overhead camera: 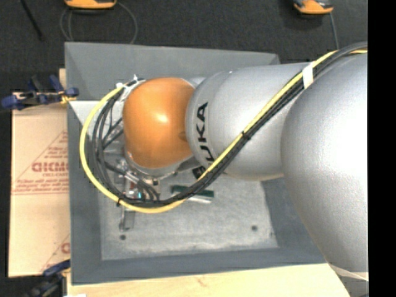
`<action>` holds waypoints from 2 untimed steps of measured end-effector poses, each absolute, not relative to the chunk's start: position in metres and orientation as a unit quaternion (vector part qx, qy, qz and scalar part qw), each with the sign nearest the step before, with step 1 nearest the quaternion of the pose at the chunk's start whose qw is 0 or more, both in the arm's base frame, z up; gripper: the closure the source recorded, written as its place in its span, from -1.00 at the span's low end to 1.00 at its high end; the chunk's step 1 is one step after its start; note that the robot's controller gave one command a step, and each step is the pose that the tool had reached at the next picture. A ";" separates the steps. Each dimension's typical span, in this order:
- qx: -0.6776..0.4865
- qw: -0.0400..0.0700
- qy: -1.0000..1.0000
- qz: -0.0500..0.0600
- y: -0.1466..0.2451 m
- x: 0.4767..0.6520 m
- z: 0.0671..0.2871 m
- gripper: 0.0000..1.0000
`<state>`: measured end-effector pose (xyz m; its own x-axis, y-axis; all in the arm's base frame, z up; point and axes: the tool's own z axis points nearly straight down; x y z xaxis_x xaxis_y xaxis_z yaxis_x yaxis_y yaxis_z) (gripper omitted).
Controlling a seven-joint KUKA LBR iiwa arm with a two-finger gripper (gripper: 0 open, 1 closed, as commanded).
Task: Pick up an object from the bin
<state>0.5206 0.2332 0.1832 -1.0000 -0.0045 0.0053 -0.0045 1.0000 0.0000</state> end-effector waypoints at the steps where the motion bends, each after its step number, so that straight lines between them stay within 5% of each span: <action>1: -0.066 0.002 -0.998 0.001 0.192 0.543 0.098 -1.00; 2: 0.030 -0.003 -1.000 0.000 0.137 0.599 0.071 -1.00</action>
Offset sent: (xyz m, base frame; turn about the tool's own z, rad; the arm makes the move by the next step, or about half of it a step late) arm 0.0228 -0.0380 -0.0815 0.1379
